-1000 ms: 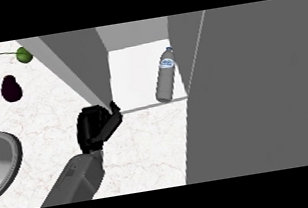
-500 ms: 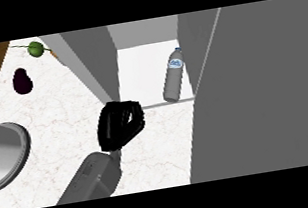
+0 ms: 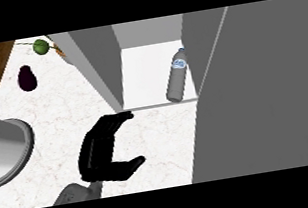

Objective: Pick up the bottled water, place it into the cabinet and close the cabinet

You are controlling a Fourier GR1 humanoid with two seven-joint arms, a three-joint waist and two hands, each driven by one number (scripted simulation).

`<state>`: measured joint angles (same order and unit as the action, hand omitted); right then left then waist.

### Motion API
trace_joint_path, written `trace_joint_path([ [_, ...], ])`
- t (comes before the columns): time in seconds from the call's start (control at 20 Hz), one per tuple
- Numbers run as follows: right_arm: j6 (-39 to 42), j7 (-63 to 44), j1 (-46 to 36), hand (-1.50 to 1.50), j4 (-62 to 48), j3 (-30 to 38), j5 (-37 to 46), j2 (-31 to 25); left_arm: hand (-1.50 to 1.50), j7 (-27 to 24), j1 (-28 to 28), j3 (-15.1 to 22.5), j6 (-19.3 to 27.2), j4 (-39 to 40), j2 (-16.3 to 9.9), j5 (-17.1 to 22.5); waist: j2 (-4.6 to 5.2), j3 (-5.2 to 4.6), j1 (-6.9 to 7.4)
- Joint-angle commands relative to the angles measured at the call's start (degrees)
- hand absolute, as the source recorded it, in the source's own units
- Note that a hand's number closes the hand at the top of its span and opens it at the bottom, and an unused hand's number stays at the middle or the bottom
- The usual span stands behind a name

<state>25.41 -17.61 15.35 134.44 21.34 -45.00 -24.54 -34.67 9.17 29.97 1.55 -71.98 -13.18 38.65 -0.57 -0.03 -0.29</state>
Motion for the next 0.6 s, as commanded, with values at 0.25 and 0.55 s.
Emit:
trace_joint_path([
  [0.25, -4.88, -5.99, 1.57, 1.5, 15.83, -12.0, 3.89, 1.33, -1.5, -2.01, -13.65, -3.64, -3.17, -13.22, -11.67, 0.93, -0.05, -0.1, 0.84],
  [0.55, -8.32, -7.74, -0.5, 1.5, 16.15, -23.7, 8.09, 2.19, -1.5, -5.02, -20.59, -8.33, -3.5, -15.88, -18.5, 0.06, -0.33, -0.18, 1.12],
])
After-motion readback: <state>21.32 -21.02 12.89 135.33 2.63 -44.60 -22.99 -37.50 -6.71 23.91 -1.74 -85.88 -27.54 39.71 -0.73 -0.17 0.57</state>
